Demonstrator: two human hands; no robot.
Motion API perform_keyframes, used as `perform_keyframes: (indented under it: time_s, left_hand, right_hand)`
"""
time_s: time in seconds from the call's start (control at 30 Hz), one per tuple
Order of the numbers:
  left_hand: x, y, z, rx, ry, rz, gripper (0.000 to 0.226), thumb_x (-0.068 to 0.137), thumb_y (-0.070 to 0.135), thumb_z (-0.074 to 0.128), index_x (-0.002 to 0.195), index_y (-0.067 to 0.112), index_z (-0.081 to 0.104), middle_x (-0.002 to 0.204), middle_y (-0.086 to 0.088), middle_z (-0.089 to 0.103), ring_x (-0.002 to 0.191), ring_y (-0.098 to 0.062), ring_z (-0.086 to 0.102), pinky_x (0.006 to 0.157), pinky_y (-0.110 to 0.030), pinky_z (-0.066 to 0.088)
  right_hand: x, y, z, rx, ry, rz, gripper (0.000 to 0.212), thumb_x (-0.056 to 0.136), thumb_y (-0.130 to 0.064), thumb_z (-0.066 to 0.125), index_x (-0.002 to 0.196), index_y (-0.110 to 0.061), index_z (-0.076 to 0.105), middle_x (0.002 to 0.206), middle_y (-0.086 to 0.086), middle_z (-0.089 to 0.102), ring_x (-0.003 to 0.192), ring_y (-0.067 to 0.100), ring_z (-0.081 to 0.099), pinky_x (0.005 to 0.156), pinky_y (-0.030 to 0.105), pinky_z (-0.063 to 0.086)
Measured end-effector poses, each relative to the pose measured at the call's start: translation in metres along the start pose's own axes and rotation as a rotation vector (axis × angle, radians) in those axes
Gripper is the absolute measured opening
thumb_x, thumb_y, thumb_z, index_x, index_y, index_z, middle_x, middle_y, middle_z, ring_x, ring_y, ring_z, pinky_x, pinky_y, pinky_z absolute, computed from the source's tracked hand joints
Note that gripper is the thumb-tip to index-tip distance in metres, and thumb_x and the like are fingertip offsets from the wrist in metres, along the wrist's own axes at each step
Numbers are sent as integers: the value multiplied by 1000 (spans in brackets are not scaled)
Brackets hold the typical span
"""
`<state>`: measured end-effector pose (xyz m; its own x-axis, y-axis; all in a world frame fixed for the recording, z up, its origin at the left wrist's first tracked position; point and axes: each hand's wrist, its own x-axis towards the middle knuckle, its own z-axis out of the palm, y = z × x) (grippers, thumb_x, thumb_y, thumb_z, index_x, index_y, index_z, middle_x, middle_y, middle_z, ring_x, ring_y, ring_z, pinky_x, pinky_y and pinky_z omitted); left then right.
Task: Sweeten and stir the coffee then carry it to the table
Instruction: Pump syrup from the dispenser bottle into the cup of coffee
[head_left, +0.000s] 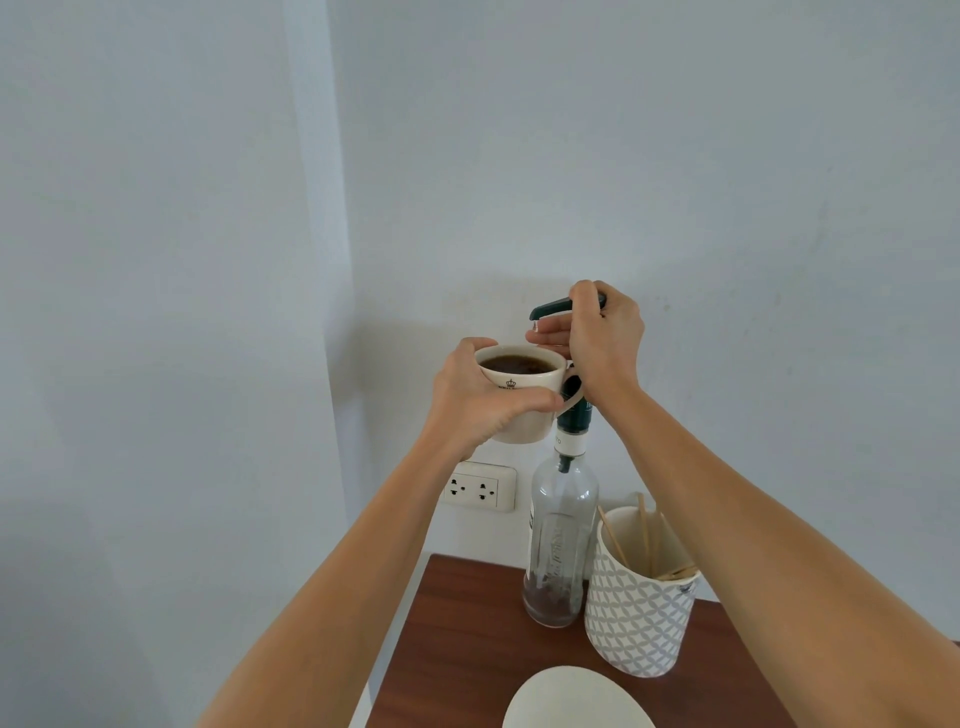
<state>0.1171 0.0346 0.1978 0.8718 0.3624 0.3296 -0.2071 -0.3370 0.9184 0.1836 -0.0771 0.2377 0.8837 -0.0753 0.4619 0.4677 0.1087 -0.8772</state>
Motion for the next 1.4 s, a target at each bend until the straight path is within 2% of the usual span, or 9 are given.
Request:
perform_keyframes:
  time_s: [0.23, 0.5, 0.73, 1.07, 1.13, 1.3, 1.4]
  left_hand:
    - [0, -1, 1, 5, -2, -2, 98, 24, 50, 83, 114, 26, 53, 110, 4, 66, 99, -16, 66, 77, -32, 57]
    - [-1, -1, 1, -12, -9, -11, 93, 32, 42, 88, 116, 25, 53, 110, 3, 66, 99, -15, 66, 73, -29, 55]
    - [-2, 1, 0, -14, -22, -17, 100, 24, 48, 84, 116, 24, 52, 111, 2, 66, 100, -17, 66, 76, -31, 57]
    - [2, 6, 0, -11, -27, -21, 101, 24, 48, 83, 117, 25, 52, 113, 2, 65, 102, -17, 65, 80, -33, 57]
    - [2, 6, 1, -8, -22, -16, 101, 24, 48, 83, 118, 25, 52, 113, 2, 65, 102, -17, 65, 79, -32, 57]
    - [5, 5, 1, -8, -15, -23, 94, 34, 39, 88, 119, 23, 53, 115, 1, 65, 102, -17, 65, 76, -30, 54]
    - [6, 4, 1, -9, -17, -25, 94, 32, 40, 88, 118, 24, 52, 114, 1, 65, 103, -18, 65, 76, -30, 55]
  right_hand:
    - [-1, 1, 0, -15, -1, 2, 24, 89, -14, 44, 74, -1, 58, 65, 22, 72, 57, 34, 75, 60, 47, 62]
    - [-3, 0, -2, -35, -1, -10, 25, 89, -13, 44, 74, 0, 59, 63, 21, 72, 57, 34, 75, 60, 47, 64]
    - [-4, -1, -2, -50, -14, 3, 24, 90, -15, 45, 72, -2, 56, 68, 23, 74, 57, 31, 75, 61, 45, 63]
    - [-2, -6, -2, 12, -18, 36, 24, 92, -20, 48, 87, 0, 61, 73, 25, 75, 59, 34, 75, 64, 47, 61]
    - [-1, -6, -2, 1, -9, 20, 25, 91, -19, 47, 85, 2, 59, 70, 25, 74, 58, 34, 75, 64, 49, 61]
    - [-2, -5, -1, -14, 2, -7, 22, 91, -18, 46, 74, -5, 54, 66, 25, 72, 56, 34, 74, 62, 49, 60]
    - [-1, -4, -1, -34, 10, -21, 25, 91, -18, 45, 69, -8, 52, 64, 24, 72, 57, 35, 74, 62, 49, 61]
